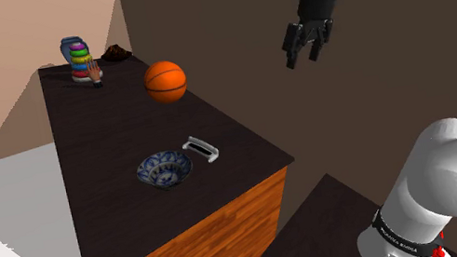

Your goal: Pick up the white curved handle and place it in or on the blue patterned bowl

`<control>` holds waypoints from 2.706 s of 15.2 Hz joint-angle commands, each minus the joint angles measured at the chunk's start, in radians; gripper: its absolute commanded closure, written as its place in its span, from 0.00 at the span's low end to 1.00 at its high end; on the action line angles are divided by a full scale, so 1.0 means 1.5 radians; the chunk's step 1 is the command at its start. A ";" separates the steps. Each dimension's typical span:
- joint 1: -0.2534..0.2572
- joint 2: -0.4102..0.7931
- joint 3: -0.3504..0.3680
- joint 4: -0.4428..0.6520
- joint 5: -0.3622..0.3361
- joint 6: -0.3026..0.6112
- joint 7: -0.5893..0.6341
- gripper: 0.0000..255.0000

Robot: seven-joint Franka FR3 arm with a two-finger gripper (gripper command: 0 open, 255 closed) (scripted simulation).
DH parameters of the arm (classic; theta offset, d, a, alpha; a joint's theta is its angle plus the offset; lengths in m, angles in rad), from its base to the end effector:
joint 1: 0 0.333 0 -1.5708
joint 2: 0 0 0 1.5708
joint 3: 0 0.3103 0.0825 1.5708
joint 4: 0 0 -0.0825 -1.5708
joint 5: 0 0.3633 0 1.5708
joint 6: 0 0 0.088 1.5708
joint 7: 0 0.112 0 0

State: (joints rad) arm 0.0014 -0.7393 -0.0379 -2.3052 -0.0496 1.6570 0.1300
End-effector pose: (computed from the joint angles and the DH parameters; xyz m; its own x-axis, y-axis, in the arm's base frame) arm 0.3123 -0.0202 0.5984 0.9837 -0.1539 0.0929 -0.1557 -0.9877 0.0121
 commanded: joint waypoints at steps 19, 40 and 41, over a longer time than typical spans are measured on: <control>0.037 0.402 -0.016 0.070 0.044 0.291 -0.059 0.00; 0.048 0.938 0.019 0.489 0.098 0.360 -0.124 0.00; 0.049 0.943 0.019 0.488 0.098 0.366 -0.124 0.00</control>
State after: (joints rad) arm 0.0742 0.6553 -0.0105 -1.5938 0.0975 2.2072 -0.0552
